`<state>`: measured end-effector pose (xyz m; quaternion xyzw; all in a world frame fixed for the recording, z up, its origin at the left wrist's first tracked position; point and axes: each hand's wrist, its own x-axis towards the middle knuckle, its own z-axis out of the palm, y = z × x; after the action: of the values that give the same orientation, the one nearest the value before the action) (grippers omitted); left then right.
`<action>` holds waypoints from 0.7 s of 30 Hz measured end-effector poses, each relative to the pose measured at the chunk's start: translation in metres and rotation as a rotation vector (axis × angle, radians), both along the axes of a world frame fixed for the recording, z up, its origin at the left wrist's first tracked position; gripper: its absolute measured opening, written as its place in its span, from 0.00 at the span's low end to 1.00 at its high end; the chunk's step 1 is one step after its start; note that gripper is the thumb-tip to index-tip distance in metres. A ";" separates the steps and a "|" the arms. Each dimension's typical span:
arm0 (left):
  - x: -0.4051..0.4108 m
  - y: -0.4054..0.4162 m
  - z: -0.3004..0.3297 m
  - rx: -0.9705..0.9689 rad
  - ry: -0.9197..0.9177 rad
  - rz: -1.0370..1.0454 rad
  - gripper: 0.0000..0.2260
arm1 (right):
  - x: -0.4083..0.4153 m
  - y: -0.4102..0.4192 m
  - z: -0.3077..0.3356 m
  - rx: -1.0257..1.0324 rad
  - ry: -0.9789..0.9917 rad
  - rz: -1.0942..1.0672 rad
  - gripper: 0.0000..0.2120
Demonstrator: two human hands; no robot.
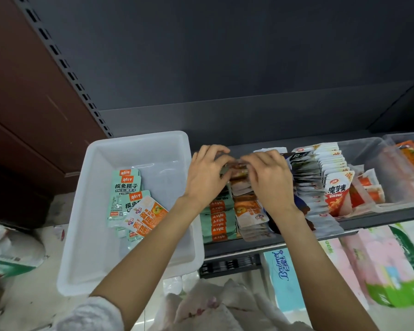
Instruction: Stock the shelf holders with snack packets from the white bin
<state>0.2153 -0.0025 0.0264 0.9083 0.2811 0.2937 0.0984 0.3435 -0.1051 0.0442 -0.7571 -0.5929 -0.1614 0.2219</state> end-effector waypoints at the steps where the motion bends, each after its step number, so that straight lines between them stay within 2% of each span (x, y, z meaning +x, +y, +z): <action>1: -0.009 0.000 0.004 -0.040 -0.077 0.005 0.10 | -0.007 -0.002 0.004 0.038 0.078 0.022 0.09; 3: -0.034 -0.002 0.011 -0.157 -0.294 0.055 0.10 | -0.028 -0.004 0.013 0.094 0.261 0.096 0.10; 6: -0.089 -0.005 0.012 -0.304 -0.669 0.198 0.05 | -0.068 0.004 0.015 0.044 0.480 0.268 0.11; 8: -0.127 -0.001 0.004 -0.371 -0.705 0.312 0.06 | -0.099 0.018 0.008 -0.070 0.561 0.376 0.10; 10: -0.160 0.010 -0.012 -0.432 -0.508 0.402 0.07 | -0.129 0.036 -0.004 -0.254 0.544 0.438 0.10; 12: -0.183 0.025 -0.032 -0.481 -0.157 0.440 0.08 | -0.155 0.055 -0.021 -0.493 0.407 0.431 0.12; 14: -0.196 0.034 -0.052 -0.551 0.199 0.440 0.13 | -0.177 0.071 -0.039 -0.706 0.240 0.373 0.14; 15: -0.199 0.036 -0.059 -0.592 0.320 0.443 0.16 | -0.185 0.077 -0.047 -0.790 0.187 0.336 0.16; 17: -0.202 0.039 -0.070 -0.660 0.433 0.438 0.20 | -0.196 0.086 -0.063 -0.919 0.150 0.252 0.21; 19: -0.201 0.040 -0.074 -0.709 0.452 0.427 0.22 | -0.200 0.089 -0.074 -0.989 0.148 0.193 0.28; 21: -0.201 0.040 -0.074 -0.733 0.442 0.432 0.21 | -0.202 0.090 -0.078 -0.994 0.138 0.177 0.27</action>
<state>0.0146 0.0375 -0.0477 0.7752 0.5627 -0.0112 0.2869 0.1416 -0.0147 -0.0335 -0.7270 -0.6438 0.2101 -0.1135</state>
